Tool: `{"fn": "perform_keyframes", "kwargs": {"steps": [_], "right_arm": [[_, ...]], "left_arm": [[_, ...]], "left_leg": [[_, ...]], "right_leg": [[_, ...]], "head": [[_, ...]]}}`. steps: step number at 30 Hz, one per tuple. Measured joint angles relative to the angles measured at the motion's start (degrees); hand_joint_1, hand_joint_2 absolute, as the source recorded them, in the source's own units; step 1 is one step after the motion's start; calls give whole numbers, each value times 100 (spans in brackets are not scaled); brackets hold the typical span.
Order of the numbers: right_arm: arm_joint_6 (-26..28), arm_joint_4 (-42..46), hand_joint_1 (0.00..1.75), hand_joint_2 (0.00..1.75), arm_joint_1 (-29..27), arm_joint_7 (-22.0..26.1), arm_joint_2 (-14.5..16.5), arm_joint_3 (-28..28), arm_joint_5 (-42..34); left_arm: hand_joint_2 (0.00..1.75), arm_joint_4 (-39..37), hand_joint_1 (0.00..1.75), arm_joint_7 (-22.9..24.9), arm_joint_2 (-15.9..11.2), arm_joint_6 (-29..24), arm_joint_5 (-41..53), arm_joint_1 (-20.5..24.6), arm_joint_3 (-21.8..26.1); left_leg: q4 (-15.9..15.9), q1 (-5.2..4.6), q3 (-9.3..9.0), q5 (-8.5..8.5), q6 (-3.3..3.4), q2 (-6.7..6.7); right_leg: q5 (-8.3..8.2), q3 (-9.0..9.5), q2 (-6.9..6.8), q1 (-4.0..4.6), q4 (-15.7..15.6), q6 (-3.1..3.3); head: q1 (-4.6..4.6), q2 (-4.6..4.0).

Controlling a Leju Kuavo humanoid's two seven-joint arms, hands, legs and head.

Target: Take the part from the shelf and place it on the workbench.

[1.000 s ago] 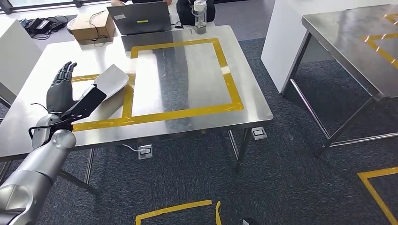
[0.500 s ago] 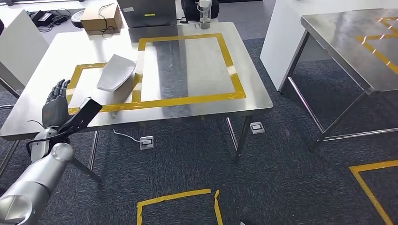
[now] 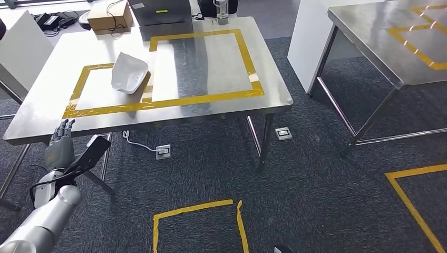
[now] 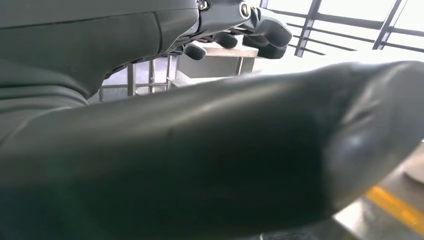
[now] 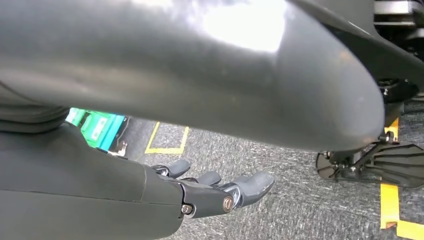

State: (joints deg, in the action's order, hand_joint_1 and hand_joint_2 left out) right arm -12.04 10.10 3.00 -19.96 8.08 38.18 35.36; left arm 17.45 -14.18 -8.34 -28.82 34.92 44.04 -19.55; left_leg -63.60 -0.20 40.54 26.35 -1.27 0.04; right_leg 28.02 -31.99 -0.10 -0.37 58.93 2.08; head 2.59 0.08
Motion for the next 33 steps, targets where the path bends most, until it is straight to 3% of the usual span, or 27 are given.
{"fn": "perform_keyframes", "kwargs": {"steps": [2, 3, 4, 5, 6, 8, 9, 11, 13, 15, 17, 18, 19, 20, 22, 24, 25, 27, 29, 30, 32, 33], "right_arm": [[4, 0, 0, 0, -5, -2, -1, 2, 6], [5, 0, 0, 0, -10, -5, -1, 5, 9], [6, 0, 0, 0, -13, -7, -1, 10, 14], [6, 0, 0, 0, -14, -7, -1, 16, 24], [6, 0, 0, 0, -12, -7, -1, 22, 33], [3, 0, 0, 0, -12, -16, -1, 29, 51], [-2, 0, 0, 0, -9, -29, -1, 31, 55], [-19, 0, 0, 0, -8, -26, 0, 32, 64], [-34, 0, 0, 0, -41, 24, -1, 34, 83], [-56, 0, 0, 0, -87, 25, -4, 36, 120], [-99, 0, 0, 0, -97, -32, -23, 36, 169], [-118, 0, 0, 0, -95, -54, -41, 36, 197], [-128, 0, 0, 0, -95, -61, -65, 36, 222], [-129, 0, 0, 0, -98, -60, -87, 36, 240], [-124, 0, 0, 0, -95, -61, -137, 37, 258], [-120, 0, 0, 0, -76, -54, -178, 38, 272], [-117, 0, 0, 0, -66, -39, -191, 38, 285], [-115, 0, 0, 0, -62, -7, -205, 38, 311], [-120, 0, 0, 0, -52, 2, -216, 38, 340], [-122, 0, 0, 0, -48, 1, -220, 38, 350], [-123, 0, 0, 0, -47, 0, -228, 38, 361], [-123, 0, 0, 0, -48, 0, -231, 38, 360]], "left_arm": [[0, -19, 0, 46, -24, -67, -80, -154, 74], [0, -33, 0, 92, -25, -62, -141, -262, 121], [0, -52, 0, 150, -20, -21, -207, -393, 175], [0, -74, 0, 223, -9, 39, -273, -545, 233], [0, -95, 0, 284, 10, 96, -327, -712, 292], [0, -128, 0, 420, 64, 192, -425, -1054, 391], [0, -145, 0, 511, 98, 252, -484, -1237, 440], [0, -215, 0, 825, 155, 451, -667, -1633, 576], [0, -311, 0, 1207, 204, 646, -896, -2057, 759], [0, -387, 0, 1617, 250, 795, -1128, -2459, 955], [0, -466, 0, 2060, 277, 909, -1404, -2844, 1171], [0, -510, 0, 2296, 297, 955, -1588, -3045, 1307], [0, -552, 0, 2518, 321, 986, -1800, -3249, 1469], [0, -587, 0, 2713, 354, 1002, -2014, -3447, 1645], [0, -629, 0, 2957, 452, 966, -2337, -3767, 2004], [0, -649, 0, 3059, 568, 888, -2486, -3947, 2299], [0, -657, 0, 3084, 615, 853, -2529, -3996, 2409], [0, -670, 0, 3104, 685, 812, -2586, -4060, 2575], [0, -682, 0, 3060, 737, 797, -2621, -4113, 2686], [0, -687, 0, 3004, 749, 795, -2630, -4133, 2732], [0, -690, 0, 2816, 758, 801, -2631, -4148, 2810], [0, -689, 0, 2705, 759, 812, -2626, -4148, 2842]], "left_leg": [[-688, 33, 154, 501, -61, -2], [-962, 50, 172, 595, -81, -2], [-1086, 66, 114, 568, -95, -2], [-1020, 84, -39, 454, -102, -1], [-760, 102, -295, 329, -104, -1], [9, 106, -890, 322, -81, -7], [310, 92, -1082, 377, -52, -13], [527, 26, -1181, 412, 42, -19], [565, 2, -1130, 318, 158, 17], [587, 6, -1029, 194, 256, 50], [578, -13, -881, 81, 298, 62], [568, -26, -800, 27, 304, 71], [553, -37, -717, -20, 307, 84], [530, -44, -633, -63, 307, 95], [474, -47, -483, -142, 299, 96], [442, -50, -396, -230, 265, 67], [446, -45, -380, -280, 236, 48], [492, -37, -377, -384, 167, 16], [421, -26, -321, -261, 97, -8], [249, -17, -262, -43, 61, -15], [-390, 25, -112, 537, -7, -17], [-728, 46, -65, 715, -38, -17]], "right_leg": [[-122, -147, 5, -2, 1, 8], [-182, -225, 6, -3, 3, 1], [-243, -304, 6, -5, 5, -10], [-304, -383, 9, -8, 7, -24], [-361, -454, 14, -11, 11, -45], [-458, -552, 22, -12, 20, -109], [-500, -566, 23, -16, 20, -149], [-589, -563, 31, -46, -12, -238], [-569, -595, 47, -91, 3, -316], [-142, -722, 43, -103, 341, -357], [456, -889, 34, -87, 1035, -369], [612, -921, 34, -74, 1354, -366], [635, -873, 34, -55, 1530, -353], [548, -729, 34, -31, 1514, -331], [336, -172, 37, 25, 901, -259], [349, 328, 37, 76, 162, -188], [397, 440, 37, 93, -45, -156], [328, 428, 28, 103, -133, -102], [190, 361, 9, 77, -196, -31], [114, 305, -1, 59, -223, -3], [-15, 161, -13, 50, -224, 17], [-76, 82, -23, 48, -219, 10]], "head": [[-7, 0], [-7, 1], [-9, 1], [-8, 1], [-9, 1], [1, 1], [19, 1], [59, 1], [66, 0], [77, 0], [91, 1], [92, 0], [92, 0], [93, 1], [109, 1], [137, 0], [157, 1], [185, 1], [192, 1], [191, 0], [191, 0], [192, 0]]}}
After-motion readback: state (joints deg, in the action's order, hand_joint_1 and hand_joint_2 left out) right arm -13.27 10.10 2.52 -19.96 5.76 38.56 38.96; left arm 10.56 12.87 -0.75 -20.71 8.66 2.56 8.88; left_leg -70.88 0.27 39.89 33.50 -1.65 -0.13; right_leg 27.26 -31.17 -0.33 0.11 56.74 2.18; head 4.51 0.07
